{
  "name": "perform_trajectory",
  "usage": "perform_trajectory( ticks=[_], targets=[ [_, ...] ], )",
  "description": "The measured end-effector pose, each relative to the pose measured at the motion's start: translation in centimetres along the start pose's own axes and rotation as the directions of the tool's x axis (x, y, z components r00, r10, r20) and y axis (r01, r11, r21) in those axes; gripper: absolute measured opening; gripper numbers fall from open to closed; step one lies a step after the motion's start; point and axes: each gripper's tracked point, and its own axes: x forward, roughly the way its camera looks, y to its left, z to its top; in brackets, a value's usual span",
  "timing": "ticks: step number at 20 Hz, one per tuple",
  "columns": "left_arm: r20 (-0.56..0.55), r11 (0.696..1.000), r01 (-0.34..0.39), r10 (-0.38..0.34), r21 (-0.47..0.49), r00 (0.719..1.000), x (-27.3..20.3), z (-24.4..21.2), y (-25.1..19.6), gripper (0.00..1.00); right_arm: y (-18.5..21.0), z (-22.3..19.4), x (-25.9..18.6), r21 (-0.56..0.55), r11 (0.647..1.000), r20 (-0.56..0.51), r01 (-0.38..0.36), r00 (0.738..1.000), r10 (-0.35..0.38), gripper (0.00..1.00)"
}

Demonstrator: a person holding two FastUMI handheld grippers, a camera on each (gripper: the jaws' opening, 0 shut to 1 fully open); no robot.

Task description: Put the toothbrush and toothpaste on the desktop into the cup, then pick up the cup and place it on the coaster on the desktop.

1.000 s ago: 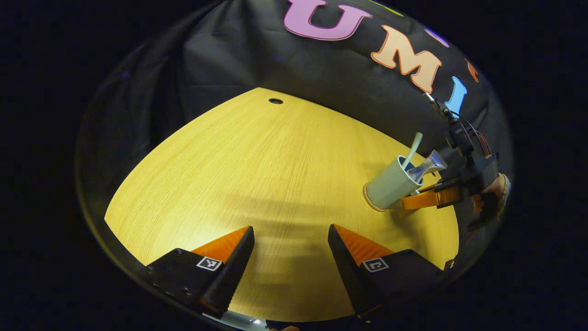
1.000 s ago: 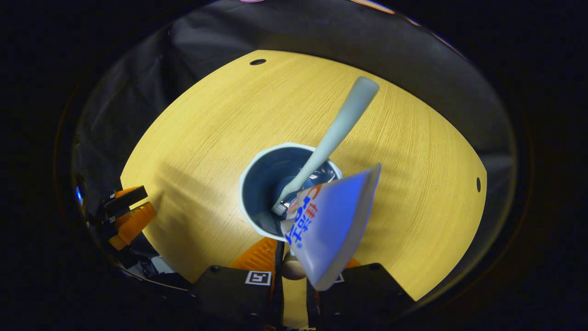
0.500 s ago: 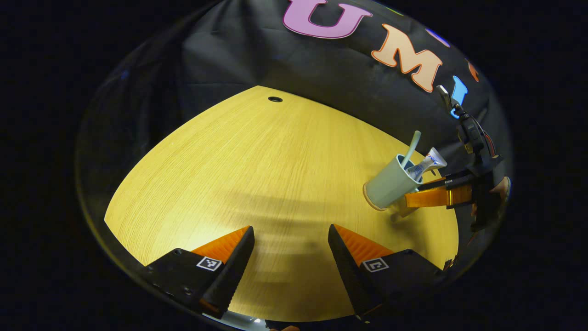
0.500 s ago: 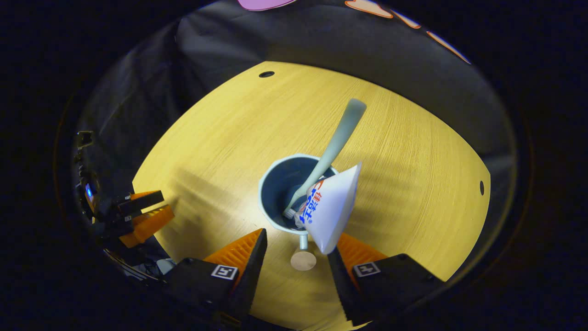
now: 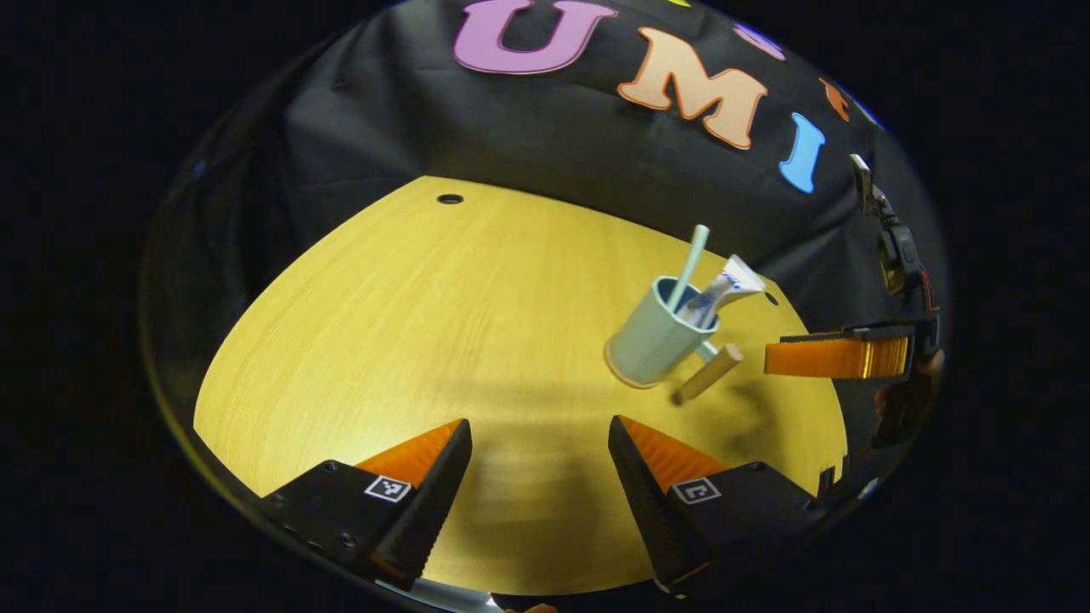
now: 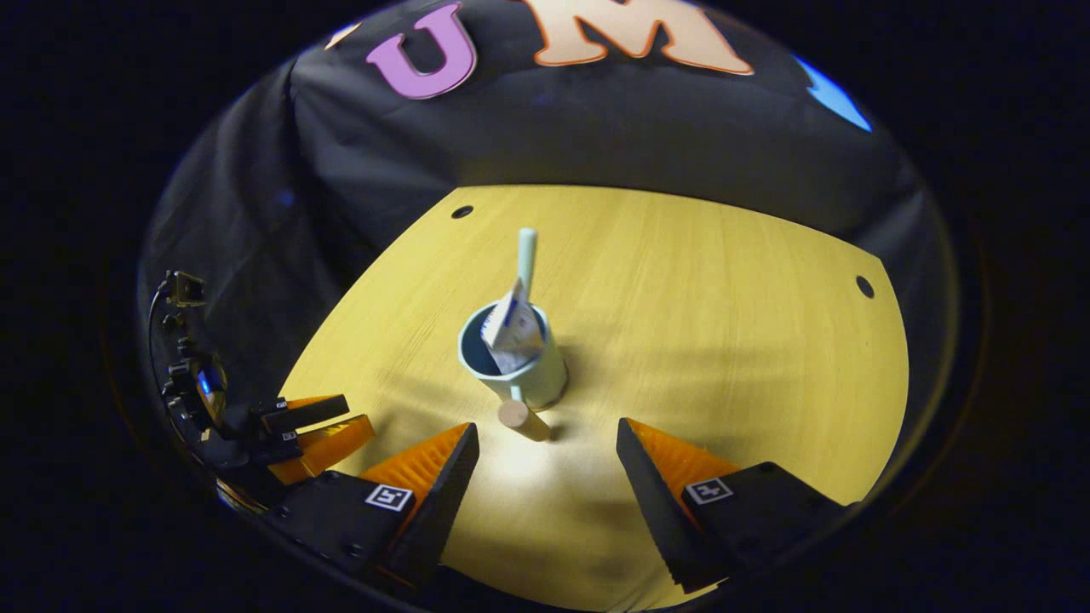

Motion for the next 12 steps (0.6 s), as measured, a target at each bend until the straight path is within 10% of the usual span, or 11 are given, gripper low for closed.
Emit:
perform_trajectory(
  ticks=[12],
  targets=[
    [0.062, 0.992, 0.073, -0.080, 0.105, 0.995, -0.5, 0.5, -13.7, 0.94, -11.4, -5.4, -8.5, 0.194, 0.978, 0.181, 0.075, 0.977, -0.111, 1.00]
  ],
)
